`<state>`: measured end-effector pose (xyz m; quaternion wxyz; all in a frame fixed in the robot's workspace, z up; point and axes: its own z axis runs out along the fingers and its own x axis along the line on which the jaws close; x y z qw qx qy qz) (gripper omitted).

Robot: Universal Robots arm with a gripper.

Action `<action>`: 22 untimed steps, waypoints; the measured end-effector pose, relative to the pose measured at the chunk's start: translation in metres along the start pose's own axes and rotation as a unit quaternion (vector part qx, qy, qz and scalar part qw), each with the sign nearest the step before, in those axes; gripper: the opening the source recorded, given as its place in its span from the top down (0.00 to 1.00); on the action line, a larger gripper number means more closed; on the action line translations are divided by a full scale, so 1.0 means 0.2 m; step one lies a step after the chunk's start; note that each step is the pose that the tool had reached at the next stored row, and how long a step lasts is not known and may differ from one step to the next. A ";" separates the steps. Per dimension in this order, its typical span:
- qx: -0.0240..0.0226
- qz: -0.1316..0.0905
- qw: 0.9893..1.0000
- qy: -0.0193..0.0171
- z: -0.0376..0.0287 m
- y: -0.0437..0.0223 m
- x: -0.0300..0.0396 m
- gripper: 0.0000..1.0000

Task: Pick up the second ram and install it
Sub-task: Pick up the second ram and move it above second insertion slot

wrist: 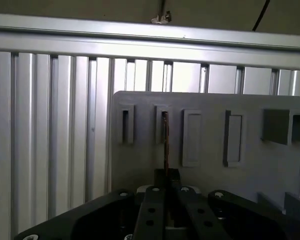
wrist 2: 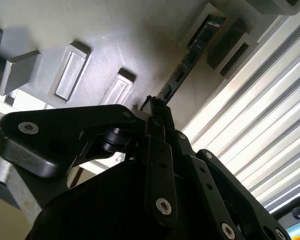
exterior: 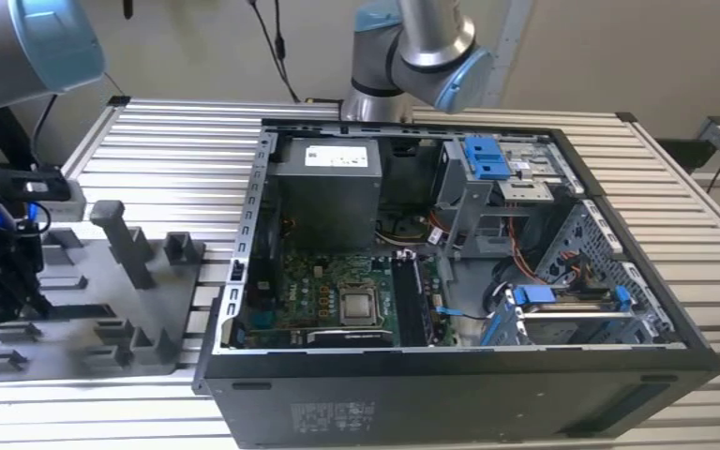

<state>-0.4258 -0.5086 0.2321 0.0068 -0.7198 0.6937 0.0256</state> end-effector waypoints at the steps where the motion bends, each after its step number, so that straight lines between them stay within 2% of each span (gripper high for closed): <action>1: 0.000 0.000 1.000 0.000 -0.008 0.000 0.000 0.86; 18: 0.001 0.017 1.000 -0.001 -0.102 0.003 -0.005 0.86; 22: -0.001 0.017 1.000 -0.001 -0.128 0.003 -0.006 0.86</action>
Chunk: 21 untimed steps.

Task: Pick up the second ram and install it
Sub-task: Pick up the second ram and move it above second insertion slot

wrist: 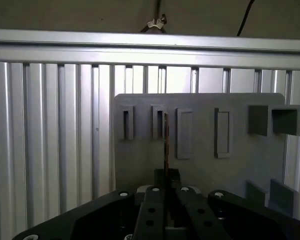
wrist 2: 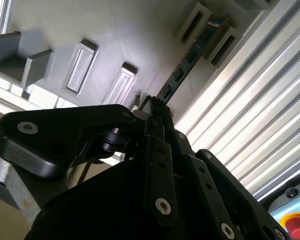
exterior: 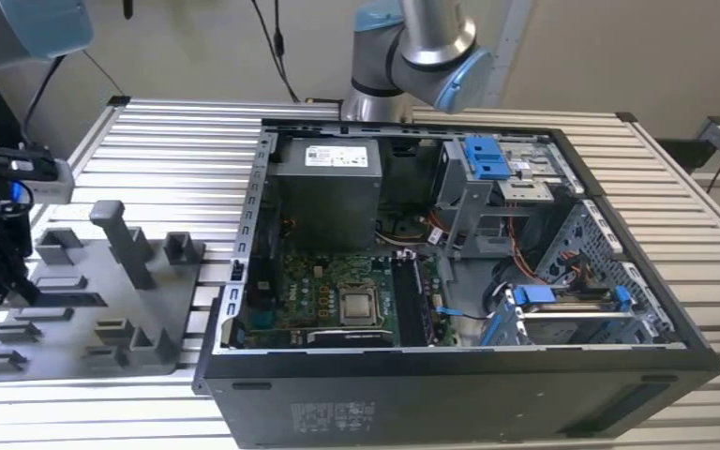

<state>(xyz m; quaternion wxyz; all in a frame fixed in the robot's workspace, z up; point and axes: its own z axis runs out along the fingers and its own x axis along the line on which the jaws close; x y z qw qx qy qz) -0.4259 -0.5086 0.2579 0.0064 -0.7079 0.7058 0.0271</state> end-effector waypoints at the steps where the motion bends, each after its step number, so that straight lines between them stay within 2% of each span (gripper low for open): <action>1: -0.001 0.000 1.000 0.000 -0.006 0.000 0.000 0.86; 5: -0.006 0.000 1.000 0.000 -0.031 0.000 -0.001 0.86; 11: -0.005 0.002 1.000 -0.001 -0.045 -0.001 -0.002 0.86; 21: -0.001 0.004 1.000 -0.006 -0.076 -0.005 -0.004 0.86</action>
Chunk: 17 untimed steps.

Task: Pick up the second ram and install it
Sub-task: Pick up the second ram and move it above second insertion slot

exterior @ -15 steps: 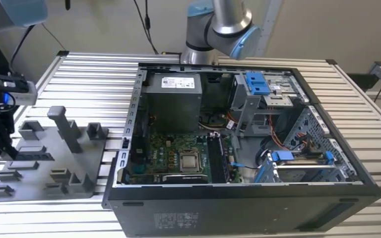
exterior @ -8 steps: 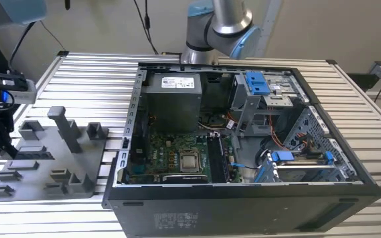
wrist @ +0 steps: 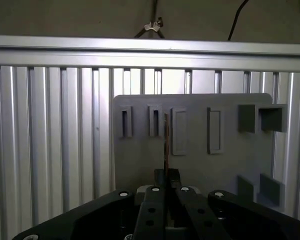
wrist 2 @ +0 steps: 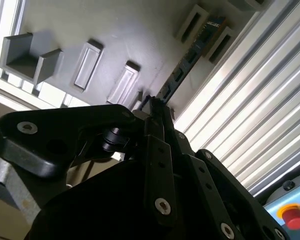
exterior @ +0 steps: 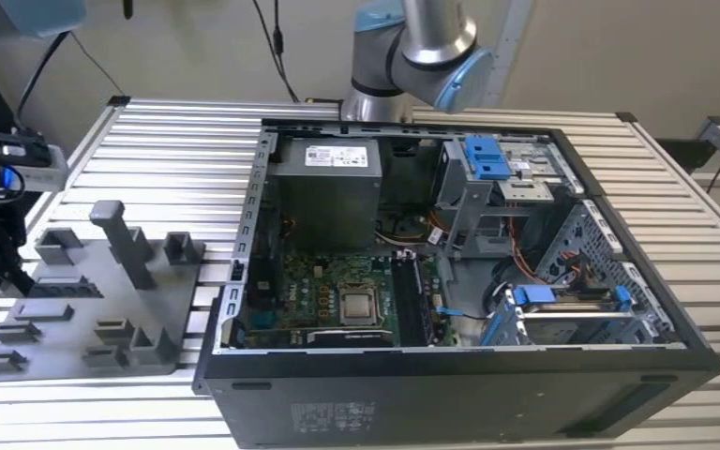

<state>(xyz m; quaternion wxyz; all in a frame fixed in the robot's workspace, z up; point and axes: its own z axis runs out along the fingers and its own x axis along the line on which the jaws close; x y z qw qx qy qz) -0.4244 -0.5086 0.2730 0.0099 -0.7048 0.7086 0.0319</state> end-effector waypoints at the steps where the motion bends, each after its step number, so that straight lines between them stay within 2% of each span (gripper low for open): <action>1: 0.000 0.000 1.000 0.000 -0.003 0.000 0.000 0.86; 8: 0.002 0.001 1.000 -0.003 -0.030 -0.003 -0.002 0.86; 17: 0.002 0.001 1.000 -0.004 -0.072 -0.003 -0.004 0.86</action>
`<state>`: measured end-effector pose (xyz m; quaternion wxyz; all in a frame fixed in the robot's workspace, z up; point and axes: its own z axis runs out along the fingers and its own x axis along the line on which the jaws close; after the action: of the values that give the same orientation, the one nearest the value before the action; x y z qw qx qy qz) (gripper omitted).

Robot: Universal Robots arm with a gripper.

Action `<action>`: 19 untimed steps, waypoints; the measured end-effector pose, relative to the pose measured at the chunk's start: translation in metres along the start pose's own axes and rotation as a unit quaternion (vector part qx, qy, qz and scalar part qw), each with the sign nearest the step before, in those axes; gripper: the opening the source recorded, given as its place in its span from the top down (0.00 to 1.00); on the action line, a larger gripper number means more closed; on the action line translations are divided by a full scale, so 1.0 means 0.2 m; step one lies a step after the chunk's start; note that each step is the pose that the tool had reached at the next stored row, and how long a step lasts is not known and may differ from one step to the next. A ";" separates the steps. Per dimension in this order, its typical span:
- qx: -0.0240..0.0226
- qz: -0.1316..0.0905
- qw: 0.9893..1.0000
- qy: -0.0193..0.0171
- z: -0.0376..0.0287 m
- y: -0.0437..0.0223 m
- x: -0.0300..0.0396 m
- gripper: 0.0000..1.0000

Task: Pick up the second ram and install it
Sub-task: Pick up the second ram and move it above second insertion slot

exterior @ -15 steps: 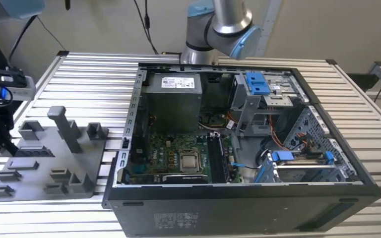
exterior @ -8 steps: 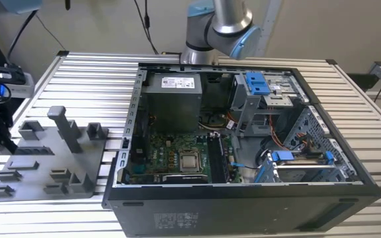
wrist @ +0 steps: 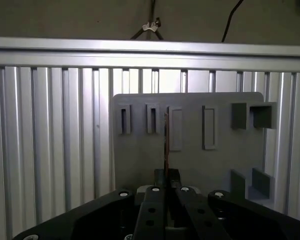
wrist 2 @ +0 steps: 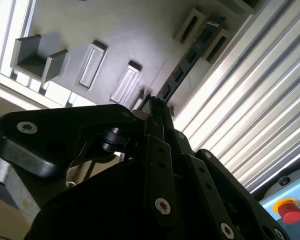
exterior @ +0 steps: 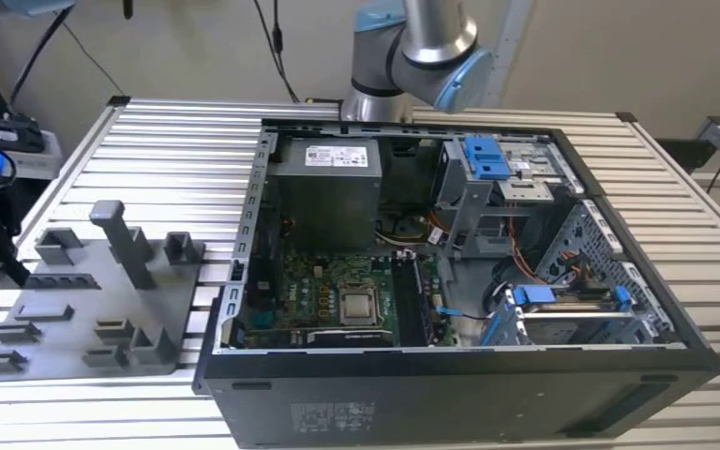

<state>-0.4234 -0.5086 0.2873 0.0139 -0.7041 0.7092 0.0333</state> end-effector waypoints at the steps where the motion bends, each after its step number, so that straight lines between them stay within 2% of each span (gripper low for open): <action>1: 0.000 0.000 1.000 0.000 -0.006 0.000 0.000 0.86; 19: 0.001 0.000 1.000 -0.001 -0.122 0.001 -0.008 0.86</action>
<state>-0.4230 -0.5086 0.3118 0.0154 -0.7042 0.7091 0.0328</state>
